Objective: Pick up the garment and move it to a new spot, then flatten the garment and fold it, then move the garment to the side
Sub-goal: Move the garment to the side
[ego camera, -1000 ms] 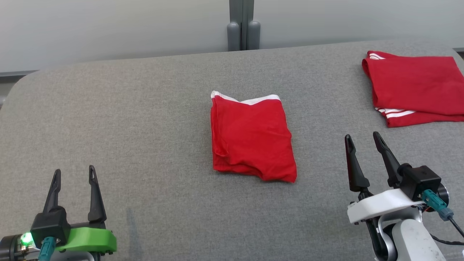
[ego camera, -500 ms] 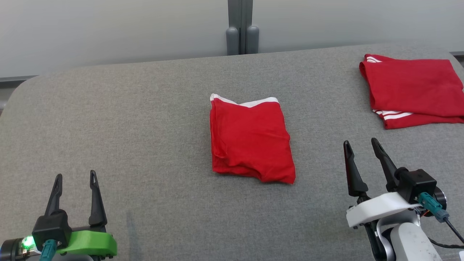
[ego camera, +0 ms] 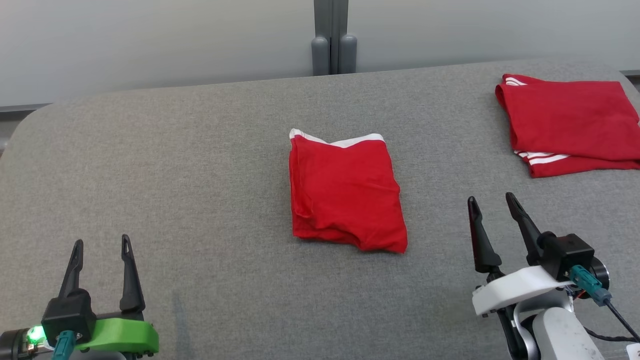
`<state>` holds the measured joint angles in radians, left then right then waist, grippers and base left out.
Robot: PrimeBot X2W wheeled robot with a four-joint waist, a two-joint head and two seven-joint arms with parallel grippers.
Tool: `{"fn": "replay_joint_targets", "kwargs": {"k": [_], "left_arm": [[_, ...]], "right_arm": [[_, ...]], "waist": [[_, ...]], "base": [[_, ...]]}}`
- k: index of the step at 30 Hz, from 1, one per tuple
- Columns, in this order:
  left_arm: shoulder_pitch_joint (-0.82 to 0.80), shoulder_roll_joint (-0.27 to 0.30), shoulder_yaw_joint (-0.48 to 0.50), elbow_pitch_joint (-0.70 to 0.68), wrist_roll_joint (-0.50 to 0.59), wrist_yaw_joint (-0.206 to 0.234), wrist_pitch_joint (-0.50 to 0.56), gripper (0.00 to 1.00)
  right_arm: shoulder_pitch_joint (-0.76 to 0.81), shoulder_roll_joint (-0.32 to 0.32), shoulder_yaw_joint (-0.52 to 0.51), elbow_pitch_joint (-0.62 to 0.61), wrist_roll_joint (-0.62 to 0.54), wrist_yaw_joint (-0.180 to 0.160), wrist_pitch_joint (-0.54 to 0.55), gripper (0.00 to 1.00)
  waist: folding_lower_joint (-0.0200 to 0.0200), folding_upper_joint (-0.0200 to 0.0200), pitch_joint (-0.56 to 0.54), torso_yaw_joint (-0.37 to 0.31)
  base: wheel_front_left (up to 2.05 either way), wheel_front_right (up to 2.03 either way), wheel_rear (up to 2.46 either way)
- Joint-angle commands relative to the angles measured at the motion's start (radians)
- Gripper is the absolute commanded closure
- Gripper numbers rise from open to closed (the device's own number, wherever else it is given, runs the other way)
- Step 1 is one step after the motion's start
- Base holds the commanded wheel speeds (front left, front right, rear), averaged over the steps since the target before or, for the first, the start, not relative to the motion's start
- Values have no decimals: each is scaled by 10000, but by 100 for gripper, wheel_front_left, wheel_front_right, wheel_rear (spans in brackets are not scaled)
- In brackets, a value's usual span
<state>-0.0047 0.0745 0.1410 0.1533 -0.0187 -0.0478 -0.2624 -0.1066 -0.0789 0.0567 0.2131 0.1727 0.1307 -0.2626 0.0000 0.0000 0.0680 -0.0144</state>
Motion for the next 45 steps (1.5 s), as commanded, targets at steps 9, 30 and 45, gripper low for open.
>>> {"fn": "replay_joint_targets", "kwargs": {"k": [9, 30, 45], "left_arm": [[-233, 28, -54, -126, -110, 51, -27, 0], [-1297, -64, -279, -219, -203, 71, -26, 0], [-1488, -94, -298, -256, -114, 32, -26, 0]], "right_arm": [[-1752, -108, 1263, 591, -44, -2, -17, 0], [-5675, -122, 2821, 5822, 894, -2, 688, 0], [-5694, 128, 3766, 7542, 2722, -2, 264, 0]], "waist": [[0, 0, 354, 139], [0, 0, 2002, 724], [0, 0, 2268, 746]], "base": [[0, 0, 0], [0, 0, 0], [0, 0, 0]]}}
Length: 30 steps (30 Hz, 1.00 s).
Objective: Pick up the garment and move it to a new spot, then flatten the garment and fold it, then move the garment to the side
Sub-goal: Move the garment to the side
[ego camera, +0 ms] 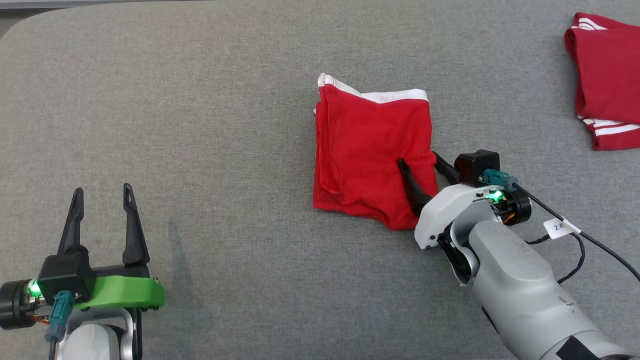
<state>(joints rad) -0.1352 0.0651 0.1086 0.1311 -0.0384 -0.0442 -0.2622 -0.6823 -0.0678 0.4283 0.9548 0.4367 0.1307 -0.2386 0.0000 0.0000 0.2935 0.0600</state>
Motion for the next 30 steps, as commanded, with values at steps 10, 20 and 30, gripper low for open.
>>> {"fn": "replay_joint_targets", "kwargs": {"k": [10, 20, 30], "left_arm": [[-310, -24, 28, 25, -51, -61, -28, 0], [-380, -49, 73, 63, -94, -136, -29, 0], [-568, -27, 88, -310, 2, -208, -28, 0]], "right_arm": [[-239, 193, 1052, 20, 1830, 1, 265, 0], [-657, -28, 2106, 338, 2442, 1, 151, 100], [-1714, -1013, 3352, 140, 1668, -9, -197, 100]], "waist": [[0, 0, 188, 76], [0, 0, 263, 88], [0, 0, 506, -343]], "base": [[0, 0, 0], [0, 0, 0], [0, 0, 0]]}}
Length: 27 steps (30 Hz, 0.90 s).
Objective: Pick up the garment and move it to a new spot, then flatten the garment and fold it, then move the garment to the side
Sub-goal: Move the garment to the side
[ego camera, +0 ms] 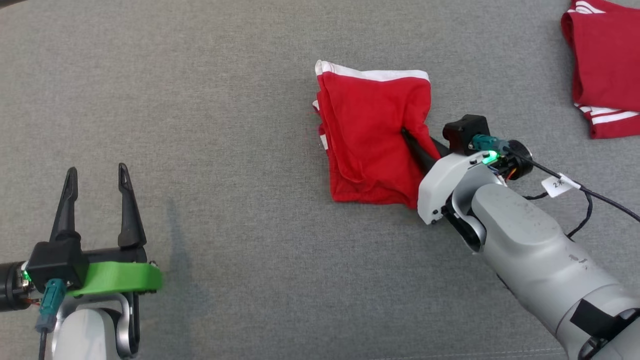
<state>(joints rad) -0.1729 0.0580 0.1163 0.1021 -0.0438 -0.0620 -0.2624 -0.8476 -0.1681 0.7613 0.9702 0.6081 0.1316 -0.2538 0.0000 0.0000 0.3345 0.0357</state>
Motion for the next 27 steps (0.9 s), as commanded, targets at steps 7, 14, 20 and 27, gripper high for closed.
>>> {"fn": "replay_joint_targets", "kwargs": {"k": [7, 14, 20, 27], "left_arm": [[-582, 143, -81, -560, 217, -130, -26, 0], [-1037, 423, -139, -1130, 362, -180, -26, 0], [-1269, 766, -224, -1779, 574, -182, -26, 0], [-1391, 1294, -243, -2365, 786, -245, -26, 0]], "right_arm": [[-1249, -992, 935, -337, -444, -19, -66, 100], [-2562, -1990, 1470, -787, -415, -19, -36, 100], [-3433, -2826, 1508, -1139, -215, -19, -68, 100], [-4019, -3493, 1357, -1270, 87, -19, -106, 100]], "waist": [[0, 0, 782, -678], [0, 0, 1781, -1553], [0, 0, 2622, -2414], [0, 0, 3368, -3367]], "base": [[0, 0, 0], [0, 0, 0], [0, 0, 0], [0, 0, 0]]}}
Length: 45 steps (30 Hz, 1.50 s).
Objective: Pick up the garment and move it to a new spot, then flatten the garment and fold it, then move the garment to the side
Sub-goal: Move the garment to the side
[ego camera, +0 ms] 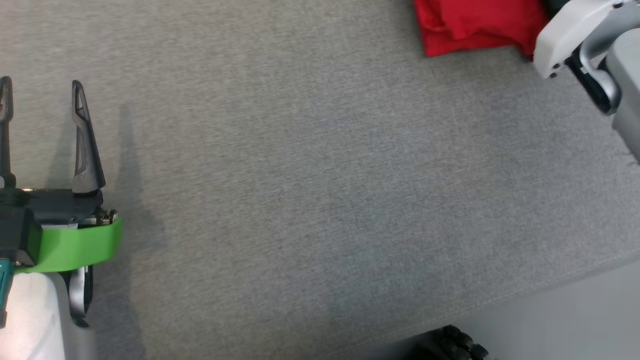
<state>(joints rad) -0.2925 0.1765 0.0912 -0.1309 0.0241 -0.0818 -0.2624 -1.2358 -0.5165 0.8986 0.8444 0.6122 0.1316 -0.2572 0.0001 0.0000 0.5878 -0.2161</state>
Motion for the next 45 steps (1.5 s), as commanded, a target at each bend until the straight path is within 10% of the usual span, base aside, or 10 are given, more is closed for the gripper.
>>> {"fn": "replay_joint_targets", "kwargs": {"k": [1, 16, 27, 28, 29, 45], "left_arm": [[-190, 188, -26, -121, 140, -51, -26, 0], [-318, 817, -102, -1410, 247, -133, 275, 0], [-380, 937, -80, -1675, 147, -1, 348, 0], [-371, 942, -75, -1652, 141, 21, 336, 0], [-371, 943, -78, -1620, 125, 25, 326, 0], [383, 562, 105, -415, -315, 497, -16, 0]], "right_arm": [[-195, -116, 3, 18, 122, -19, -71, 100], [-2028, -1234, 1112, 882, 502, -19, 711, 100], [-3092, -900, 1975, 2337, 384, -19, 888, 100], [-3141, -844, 2018, 2460, 419, -19, 889, 96], [-3177, -805, 2000, 2562, 500, -19, 844, 0], [-2585, -588, 180, 2167, 505, -19, -73, 0]], "waist": [[-1, 0, 927, -954], [-1, 0, 1839, -1418], [-1, 0, 2208, -1112], [-1, 0, 2227, -1091], [-1, 0, 2231, -1075], [-1, 0, 255, -560]], "base": [[0, 0, 0], [0, 0, 0], [0, 0, 0], [0, 0, 0], [0, 0, 0], [0, 0, 0]]}}
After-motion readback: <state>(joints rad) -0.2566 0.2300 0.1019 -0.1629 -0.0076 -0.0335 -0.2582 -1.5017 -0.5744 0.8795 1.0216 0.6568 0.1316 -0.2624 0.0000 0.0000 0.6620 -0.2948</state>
